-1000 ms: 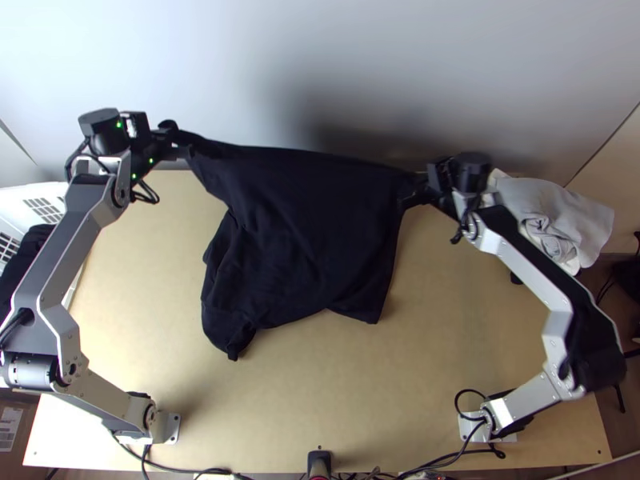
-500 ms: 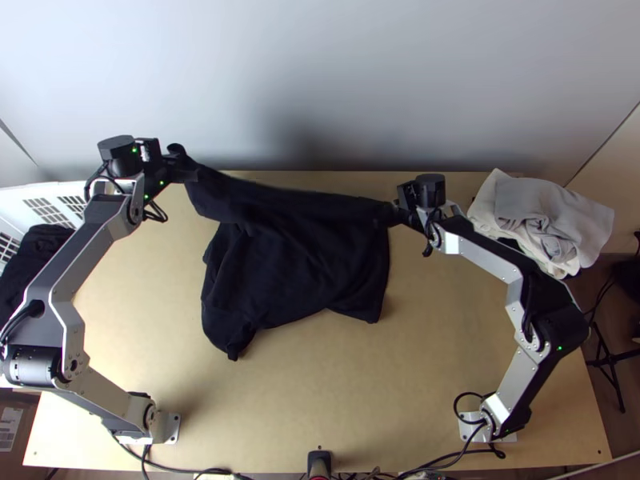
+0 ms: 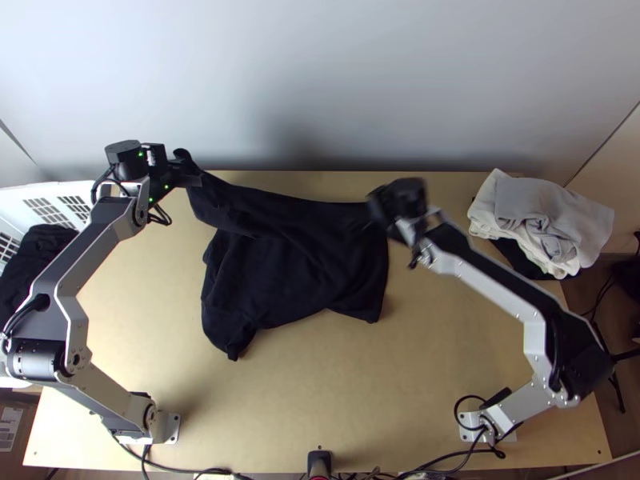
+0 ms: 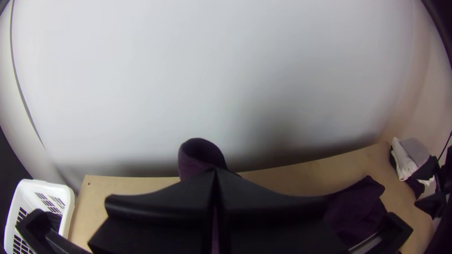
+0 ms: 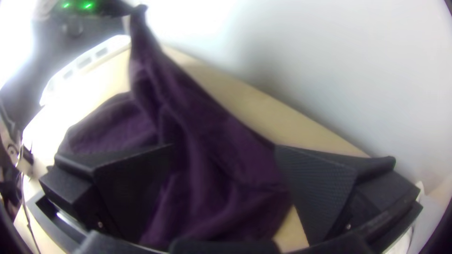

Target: Fold the t-shirt

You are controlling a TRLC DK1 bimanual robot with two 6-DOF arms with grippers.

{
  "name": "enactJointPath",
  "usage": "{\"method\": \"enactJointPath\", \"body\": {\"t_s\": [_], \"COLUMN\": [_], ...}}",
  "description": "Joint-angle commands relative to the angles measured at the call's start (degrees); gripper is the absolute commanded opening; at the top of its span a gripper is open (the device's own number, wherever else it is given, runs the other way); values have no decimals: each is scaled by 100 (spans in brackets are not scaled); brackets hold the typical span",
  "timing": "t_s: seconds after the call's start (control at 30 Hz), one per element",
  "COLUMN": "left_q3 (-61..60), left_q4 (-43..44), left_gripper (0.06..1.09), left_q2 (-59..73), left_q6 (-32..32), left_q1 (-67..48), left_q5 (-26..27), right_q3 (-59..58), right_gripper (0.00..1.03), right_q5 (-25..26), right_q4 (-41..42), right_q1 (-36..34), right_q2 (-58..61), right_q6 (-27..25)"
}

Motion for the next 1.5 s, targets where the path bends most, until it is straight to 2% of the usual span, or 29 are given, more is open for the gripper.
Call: {"method": "enactJointPath", "body": {"t_s": [0.0,0.37,0.83,0.97,1.03,1.07,1.23,1.47], "left_q3": [109,39,-67,-58,-49,-49,-49,39], "left_q4": [-4,-224,-312,-321,-330,-338,-435,-795], "left_gripper": [9,9,9,9,9,9,9,9], "left_q2": [92,-110,-198,-189,-189,-189,-198,-330], "left_q6": [19,-33,-60,-16,11,11,19,37], "left_q1": [-1,25,-36,-27,8,25,96,184], "left_q5": [50,50,50,50,50,50,59,120], "right_q3": [-117,314,1052,1202,1193,1184,1061,780], "right_gripper": [99,98,97,81,70,61,4,3], "right_q5": [-206,-303,-303,-303,-303,-303,-294,-276], "right_q4": [-570,-482,-165,-148,-148,-148,-157,-596], "right_q1": [1534,3054,3669,3643,3617,3599,3520,3248], "right_q2": [-75,997,1902,2245,2351,2377,2263,1410], "right_q6": [-558,-610,-452,-443,-426,-399,-391,-347]}}
